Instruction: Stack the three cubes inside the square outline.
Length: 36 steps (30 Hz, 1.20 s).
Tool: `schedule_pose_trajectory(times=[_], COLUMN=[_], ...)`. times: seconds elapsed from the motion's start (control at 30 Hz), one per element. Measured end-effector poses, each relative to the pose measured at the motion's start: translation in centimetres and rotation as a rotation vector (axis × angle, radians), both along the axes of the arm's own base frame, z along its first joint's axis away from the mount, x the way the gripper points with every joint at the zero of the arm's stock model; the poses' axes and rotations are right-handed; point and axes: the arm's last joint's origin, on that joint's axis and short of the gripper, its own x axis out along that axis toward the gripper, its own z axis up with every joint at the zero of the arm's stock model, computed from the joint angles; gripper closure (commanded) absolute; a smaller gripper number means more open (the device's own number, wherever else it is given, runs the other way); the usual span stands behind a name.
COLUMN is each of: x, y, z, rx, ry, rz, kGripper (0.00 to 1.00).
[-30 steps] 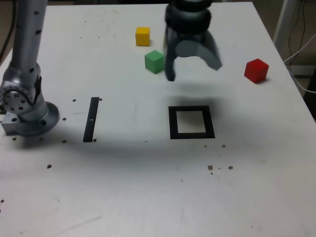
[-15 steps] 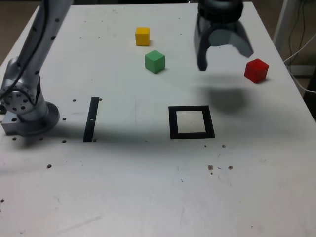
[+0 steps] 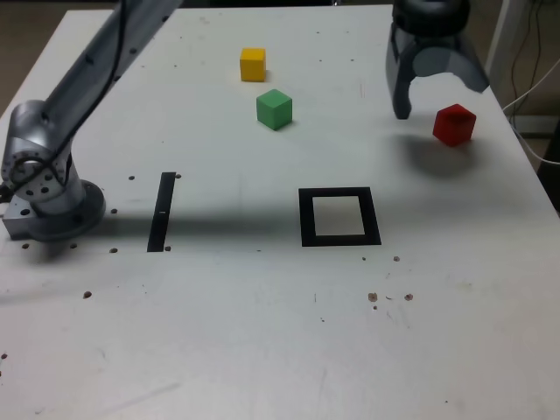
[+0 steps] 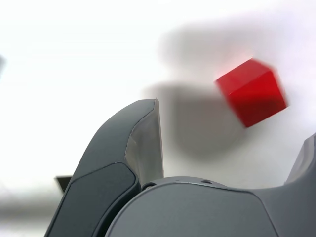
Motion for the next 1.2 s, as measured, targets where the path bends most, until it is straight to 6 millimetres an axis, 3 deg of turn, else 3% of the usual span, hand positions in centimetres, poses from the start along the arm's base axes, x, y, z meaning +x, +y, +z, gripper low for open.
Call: schedule_pose_trajectory(times=[0.53, 1.2], x=[1.2, 2.1], y=[2.7, 3.0], z=[-1.2, -0.7], rx=[0.013, 0.098], ry=[-0.007, -0.014], rz=[-0.138, -0.645], kGripper=[0.00, 0.03])
